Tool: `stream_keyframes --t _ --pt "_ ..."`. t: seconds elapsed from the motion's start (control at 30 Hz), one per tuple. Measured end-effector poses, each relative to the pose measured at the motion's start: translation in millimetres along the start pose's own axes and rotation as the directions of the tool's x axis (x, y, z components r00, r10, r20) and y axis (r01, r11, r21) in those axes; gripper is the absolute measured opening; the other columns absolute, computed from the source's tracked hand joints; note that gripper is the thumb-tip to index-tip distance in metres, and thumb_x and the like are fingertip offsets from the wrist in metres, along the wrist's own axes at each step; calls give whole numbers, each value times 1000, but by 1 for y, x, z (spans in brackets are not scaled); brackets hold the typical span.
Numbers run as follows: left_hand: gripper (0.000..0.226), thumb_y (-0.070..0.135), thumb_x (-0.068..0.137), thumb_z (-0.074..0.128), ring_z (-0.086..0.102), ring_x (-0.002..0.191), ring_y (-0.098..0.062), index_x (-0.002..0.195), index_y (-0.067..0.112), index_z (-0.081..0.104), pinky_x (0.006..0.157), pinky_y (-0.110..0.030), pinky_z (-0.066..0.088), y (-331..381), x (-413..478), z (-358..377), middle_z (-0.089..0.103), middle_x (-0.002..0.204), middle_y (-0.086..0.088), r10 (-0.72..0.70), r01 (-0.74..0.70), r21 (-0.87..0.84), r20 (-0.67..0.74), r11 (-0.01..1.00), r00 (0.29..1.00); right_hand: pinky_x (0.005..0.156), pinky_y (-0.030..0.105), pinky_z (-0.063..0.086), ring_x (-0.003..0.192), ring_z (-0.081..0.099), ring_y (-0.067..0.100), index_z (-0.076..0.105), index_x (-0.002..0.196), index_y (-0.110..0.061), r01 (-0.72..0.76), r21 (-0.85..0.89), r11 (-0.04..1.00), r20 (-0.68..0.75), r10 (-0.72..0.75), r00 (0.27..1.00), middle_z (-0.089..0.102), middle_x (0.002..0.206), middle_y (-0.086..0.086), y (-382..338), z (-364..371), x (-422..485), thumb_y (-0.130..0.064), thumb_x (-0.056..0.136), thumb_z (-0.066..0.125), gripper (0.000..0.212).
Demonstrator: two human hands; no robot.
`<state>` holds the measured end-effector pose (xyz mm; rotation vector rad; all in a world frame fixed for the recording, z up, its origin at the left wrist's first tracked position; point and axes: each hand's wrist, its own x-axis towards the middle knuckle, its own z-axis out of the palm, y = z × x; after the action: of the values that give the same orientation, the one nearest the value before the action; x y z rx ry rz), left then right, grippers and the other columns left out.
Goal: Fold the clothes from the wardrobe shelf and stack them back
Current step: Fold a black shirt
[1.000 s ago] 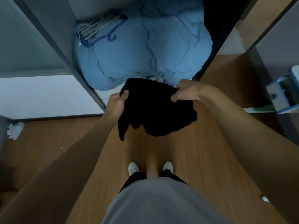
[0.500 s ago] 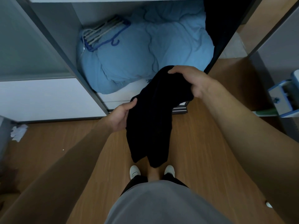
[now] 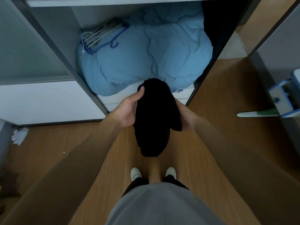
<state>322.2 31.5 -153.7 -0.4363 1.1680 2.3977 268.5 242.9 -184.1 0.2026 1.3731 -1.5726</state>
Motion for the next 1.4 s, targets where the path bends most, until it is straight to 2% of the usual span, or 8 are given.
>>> stream_keyframes --t 0.17,0.4,0.63,0.8,1.0,1.17,1.3,1.4 --pt "45 55 95 55 64 121 -23 118 22 75 88 -31 57 11 0 1 66 132 -6 51 -54 -52 -52 997 997 87 28 57 117 65 14 76 113 -33 78 159 984 120 -98 988 71 124 -3 2 0 -4 -79 83 48 62" --pt "43 53 97 54 69 112 -23 104 19 80 81 -32 59 24 1 -8 72 121 -9 96 -98 -7 -169 995 981 77 21 56 99 73 18 73 111 -17 260 -298 918 -38 -284 958 77 105 4 -12 2 -5 -31 77 85 39" --pt "63 67 71 75 69 112 -19 119 26 72 75 -30 60 18 -1 -20 71 124 -2 14 13 182 -146 983 989 97 33 54 107 70 26 69 116 -10 354 -96 930 -72 -361 930 73 115 12 -24 18 -7 -10 94 67 23" --pt "51 40 76 82 67 115 -22 122 22 71 84 -29 57 -6 -4 -37 70 125 -8 -20 25 174 -30 985 999 93 34 57 109 69 29 66 123 -5 337 -13 942 -174 -334 927 72 117 15 -36 23 -12 -10 96 63 28" --pt "30 43 89 70 72 103 -23 108 19 74 84 -31 56 -8 6 -22 77 106 -4 215 -82 415 -285 906 934 82 36 61 96 72 28 67 119 -5 153 13 988 -252 -145 957 74 110 15 -43 16 -12 -10 91 69 28" --pt "24 45 93 66 74 96 -20 95 23 77 80 -28 58 1 8 -14 78 101 -3 266 -123 431 -291 894 919 69 32 60 88 75 22 70 118 -7 7 75 997 -175 6 985 76 107 11 -43 3 -18 -16 86 75 34" --pt "26 42 94 65 74 95 -22 103 18 72 82 -32 58 5 10 -10 78 100 -5 201 -73 380 -311 922 929 73 32 60 95 74 22 76 113 -10 37 105 994 -147 -21 989 74 114 10 -48 -7 -25 -21 83 79 32" --pt "26 42 93 66 76 86 -23 97 17 74 68 -29 59 11 8 -8 78 95 -7 140 -45 273 -340 961 930 99 40 53 115 65 26 67 128 -11 164 252 954 -97 -143 985 61 137 12 -45 -15 -26 -29 87 73 45"
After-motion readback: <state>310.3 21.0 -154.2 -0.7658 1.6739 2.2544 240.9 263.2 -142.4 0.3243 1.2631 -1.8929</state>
